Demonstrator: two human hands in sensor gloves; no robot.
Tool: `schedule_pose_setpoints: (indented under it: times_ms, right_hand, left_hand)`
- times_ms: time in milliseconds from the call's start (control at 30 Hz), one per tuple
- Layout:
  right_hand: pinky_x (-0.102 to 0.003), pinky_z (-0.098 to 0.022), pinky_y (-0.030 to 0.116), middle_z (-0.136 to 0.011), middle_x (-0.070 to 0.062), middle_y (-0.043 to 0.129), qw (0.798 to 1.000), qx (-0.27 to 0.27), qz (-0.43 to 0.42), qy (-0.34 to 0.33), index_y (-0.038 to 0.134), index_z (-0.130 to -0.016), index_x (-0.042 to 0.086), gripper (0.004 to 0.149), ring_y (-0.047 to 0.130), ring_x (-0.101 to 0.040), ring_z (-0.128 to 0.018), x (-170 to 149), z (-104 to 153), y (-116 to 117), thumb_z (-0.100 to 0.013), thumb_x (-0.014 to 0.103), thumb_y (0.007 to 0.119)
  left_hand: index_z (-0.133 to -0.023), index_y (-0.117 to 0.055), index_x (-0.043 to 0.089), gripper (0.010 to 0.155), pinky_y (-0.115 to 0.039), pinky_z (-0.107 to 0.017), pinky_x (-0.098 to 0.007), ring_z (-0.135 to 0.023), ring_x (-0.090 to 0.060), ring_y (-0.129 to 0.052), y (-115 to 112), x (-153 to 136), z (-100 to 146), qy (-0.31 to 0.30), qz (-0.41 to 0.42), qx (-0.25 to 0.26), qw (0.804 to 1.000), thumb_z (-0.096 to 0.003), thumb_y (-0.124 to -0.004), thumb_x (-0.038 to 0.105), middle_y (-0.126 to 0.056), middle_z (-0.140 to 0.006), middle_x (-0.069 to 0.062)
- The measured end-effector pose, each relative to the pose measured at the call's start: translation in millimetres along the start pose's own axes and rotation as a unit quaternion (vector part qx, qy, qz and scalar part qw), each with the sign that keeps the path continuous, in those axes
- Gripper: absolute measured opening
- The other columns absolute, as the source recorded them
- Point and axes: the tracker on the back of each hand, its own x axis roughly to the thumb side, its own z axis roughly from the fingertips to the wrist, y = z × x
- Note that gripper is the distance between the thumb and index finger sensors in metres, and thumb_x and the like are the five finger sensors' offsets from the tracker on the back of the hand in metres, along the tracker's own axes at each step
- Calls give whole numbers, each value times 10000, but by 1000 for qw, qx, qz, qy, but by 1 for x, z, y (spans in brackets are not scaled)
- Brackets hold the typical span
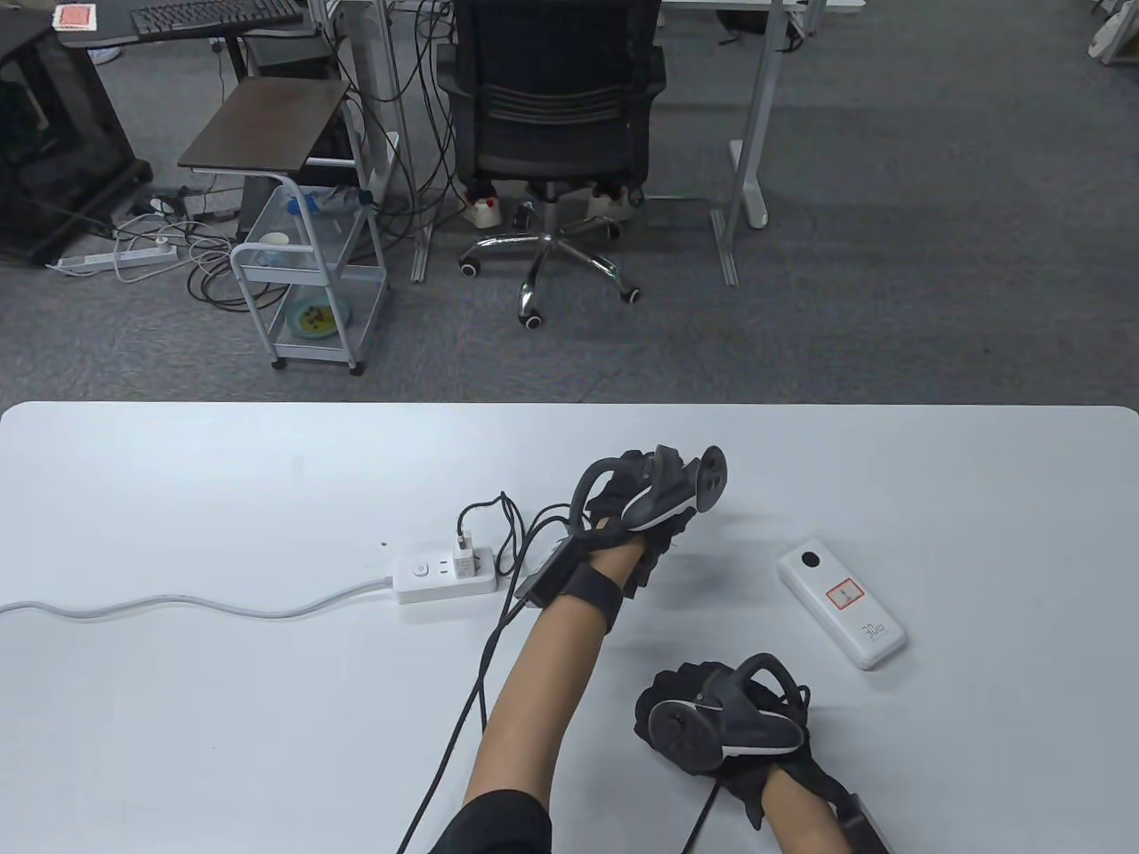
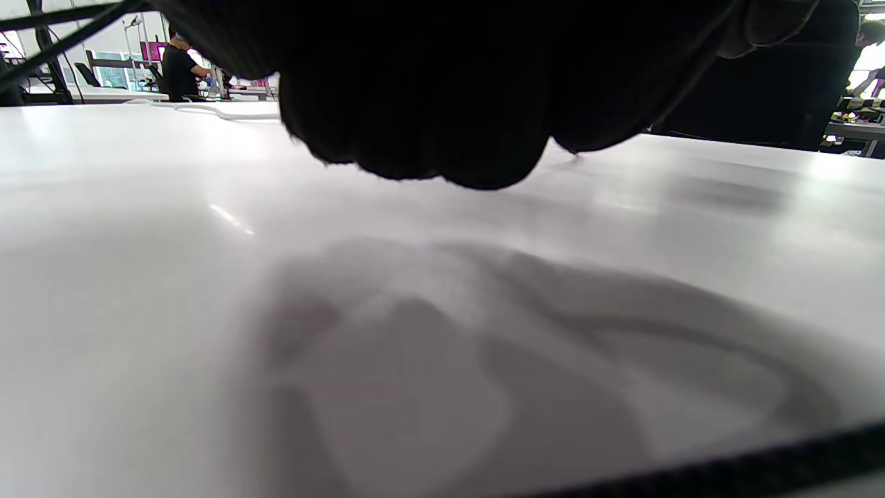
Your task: Unplug the charger and disconnect the battery pack
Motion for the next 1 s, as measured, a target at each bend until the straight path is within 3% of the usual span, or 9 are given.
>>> schedule_pose_setpoints:
  times_ms: [233,300,433,600,667,1000]
  right_hand:
    - [-526,-603,784,-813,47,916,1000,15,19,-2,781,-812,365,353,944,-187,-662,-1,-2,5,-551,483,575]
    - [-525,-604,784,-811,48,918,1000,11,15,-2,783,-811,364,353,945,-186,-660,-1,-1,4,-552,483,575]
    - [-526,-604,781,-808,47,921,1000,-6,6,-5,786,-808,364,352,946,-187,-657,-4,2,-2,-550,483,578]
    - [-523,-605,781,-806,45,922,1000,0,-2,2,790,-806,359,354,948,-189,-655,-9,4,0,-549,484,581]
    - [-518,-605,783,-805,45,924,1000,3,-1,3,788,-807,364,352,949,-186,-652,-10,3,1,-549,485,582]
    - [-515,-602,785,-797,45,930,1000,-13,-1,7,793,-805,360,353,953,-183,-642,-13,9,-6,-548,486,587]
  left_hand:
    - [-837,-895,474,446,-734,-840,-303,-909,-41,-998,-19,21,-18,-6,-7,-34,999,-442,-750,621,-949,-939,242]
    - [-843,-888,484,445,-699,-864,-327,-988,-63,-937,-25,27,-19,-2,-13,-36,999,-443,-747,617,-932,-959,259]
    - [-842,-884,491,445,-694,-869,-315,-1000,-54,-927,-39,41,-18,-13,-72,-17,997,-440,-742,616,-932,-957,259]
    - [-829,-894,493,439,-716,-851,-284,-964,-28,-955,-42,46,-15,-3,-43,0,999,-437,-743,621,-955,-926,267]
    - [-815,-904,492,434,-737,-837,-259,-935,-12,-977,-42,49,-12,-7,-61,36,997,-431,-749,621,-972,-902,272]
    - [-854,-869,508,450,-721,-848,-274,-974,-17,-951,-46,49,-13,-7,-121,29,992,-445,-727,628,-938,-953,273]
